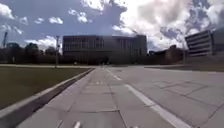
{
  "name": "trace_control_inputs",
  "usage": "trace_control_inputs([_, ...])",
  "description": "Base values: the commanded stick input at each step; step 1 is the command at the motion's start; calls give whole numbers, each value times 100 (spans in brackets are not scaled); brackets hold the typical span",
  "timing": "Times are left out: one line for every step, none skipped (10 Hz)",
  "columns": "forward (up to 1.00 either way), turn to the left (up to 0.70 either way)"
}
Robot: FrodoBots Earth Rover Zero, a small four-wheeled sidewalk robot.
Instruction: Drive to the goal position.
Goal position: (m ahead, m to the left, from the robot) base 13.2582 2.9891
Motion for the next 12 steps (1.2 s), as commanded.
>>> trace_control_inputs([70,0])
trace_control_inputs([70,0])
trace_control_inputs([70,0])
trace_control_inputs([70,1])
trace_control_inputs([70,16])
trace_control_inputs([70,30])
trace_control_inputs([70,33])
trace_control_inputs([70,6])
trace_control_inputs([70,1])
trace_control_inputs([70,0])
trace_control_inputs([70,0])
trace_control_inputs([70,0])
